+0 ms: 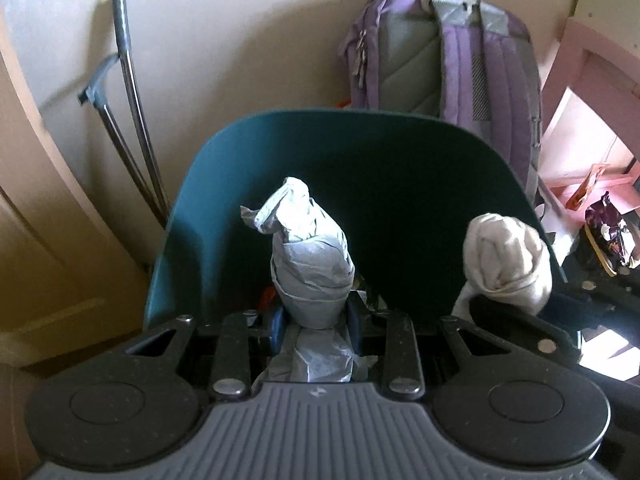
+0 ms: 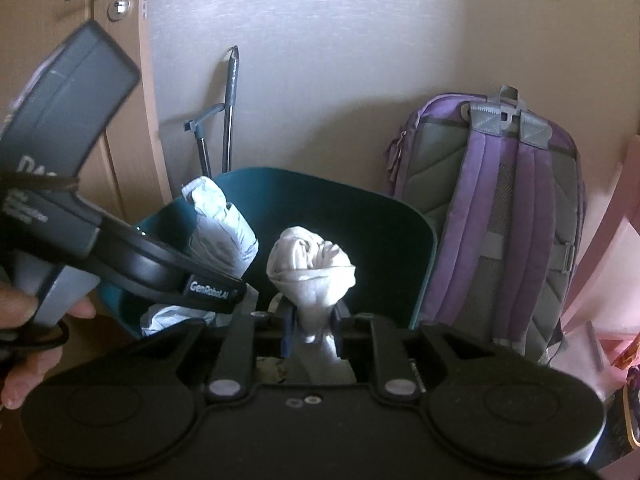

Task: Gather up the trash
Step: 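Drop the paper into the teal bin while the right tool drops the sock in, then withdraw both tools from the bin and turn down toward the floor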

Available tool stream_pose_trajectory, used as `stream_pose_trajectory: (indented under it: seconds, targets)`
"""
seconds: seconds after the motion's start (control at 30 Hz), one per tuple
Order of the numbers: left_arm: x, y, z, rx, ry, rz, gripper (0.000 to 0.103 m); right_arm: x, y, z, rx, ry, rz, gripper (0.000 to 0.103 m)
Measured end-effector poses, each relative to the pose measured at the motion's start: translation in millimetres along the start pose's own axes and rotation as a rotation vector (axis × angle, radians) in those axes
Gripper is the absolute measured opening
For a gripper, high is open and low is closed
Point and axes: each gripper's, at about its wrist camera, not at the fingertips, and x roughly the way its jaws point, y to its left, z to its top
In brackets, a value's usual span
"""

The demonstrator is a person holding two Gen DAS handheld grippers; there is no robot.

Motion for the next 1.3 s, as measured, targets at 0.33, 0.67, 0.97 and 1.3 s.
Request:
stream_pose_trajectory:
  seconds: [0.33,0.67,0.97,1.3]
  targets:
    - [-20,0,-2,-0.022,-0.061,-0.022,0.071,-7,3,2,-0.014,-0.005,-0.023,0.044]
    - [-74,3,-10,-0.014,-0.136,-0.024,0.078,-49,10,6,-0.003,-0.025,0.008,0.054]
    - [-140,3,-36,0.019,-0.214,-0.017,0.078,-102,29,6,-0.003,-0.065,0.053,0.055]
    - [-195,30,-80,-0.011,-0.256,-0.037,0.078,-146,61,-8,-0.05,-0.082,0.119,0.057]
